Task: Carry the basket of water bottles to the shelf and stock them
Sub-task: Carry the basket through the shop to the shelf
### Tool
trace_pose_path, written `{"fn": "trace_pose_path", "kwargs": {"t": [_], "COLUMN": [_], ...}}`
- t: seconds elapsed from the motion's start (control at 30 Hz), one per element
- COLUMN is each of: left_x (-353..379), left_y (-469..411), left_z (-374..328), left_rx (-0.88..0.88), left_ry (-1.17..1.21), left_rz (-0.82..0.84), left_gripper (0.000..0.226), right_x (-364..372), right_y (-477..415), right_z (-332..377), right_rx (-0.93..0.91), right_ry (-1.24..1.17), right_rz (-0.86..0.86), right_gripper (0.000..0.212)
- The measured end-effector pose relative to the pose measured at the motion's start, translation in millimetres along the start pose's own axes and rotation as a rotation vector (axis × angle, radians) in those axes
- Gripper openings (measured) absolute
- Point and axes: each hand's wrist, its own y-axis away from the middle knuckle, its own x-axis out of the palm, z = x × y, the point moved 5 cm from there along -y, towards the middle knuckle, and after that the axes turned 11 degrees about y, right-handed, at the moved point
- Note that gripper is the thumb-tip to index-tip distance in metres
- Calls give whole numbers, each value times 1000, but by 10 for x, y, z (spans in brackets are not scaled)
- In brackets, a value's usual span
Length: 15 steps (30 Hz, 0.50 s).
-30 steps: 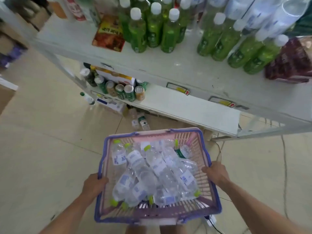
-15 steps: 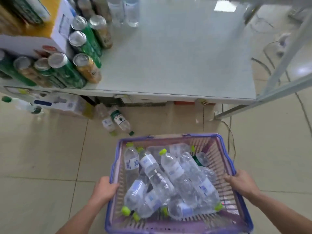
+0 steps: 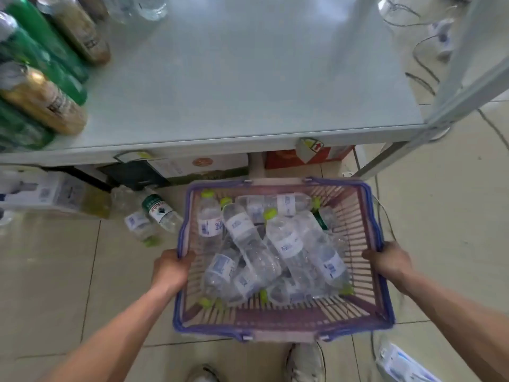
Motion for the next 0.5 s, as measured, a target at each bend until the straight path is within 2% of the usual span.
{"fn": "trace_pose_path", "kwargs": {"t": [0.1,0.17,0.33,0.4,0.5], "left_x": [106,138,165,171,153], "left_y": [-110,-168,-391,-480,-608], "left_z": [-95,-197,-371,-488,-654], "left_rx": [-9,5,16,48,59], "left_ry": [97,159,166,185,233], "left_rz": [-123,-161,-173,-166,-192], "left_gripper": [39,34,26,27,29], "right_x": [-63,-130,-215,-265,-338], "right_y": [-202,-362,-710,-820,-991], "right_z": [163,255,464,537,685], "right_rx": [-47,-52,-66,-73,-100], "right_ry": [-20,-21,-12,-19,-23], "right_rz": [-41,-49,-11,-30,-73], "right_gripper": [25,26,19,22,13]}}
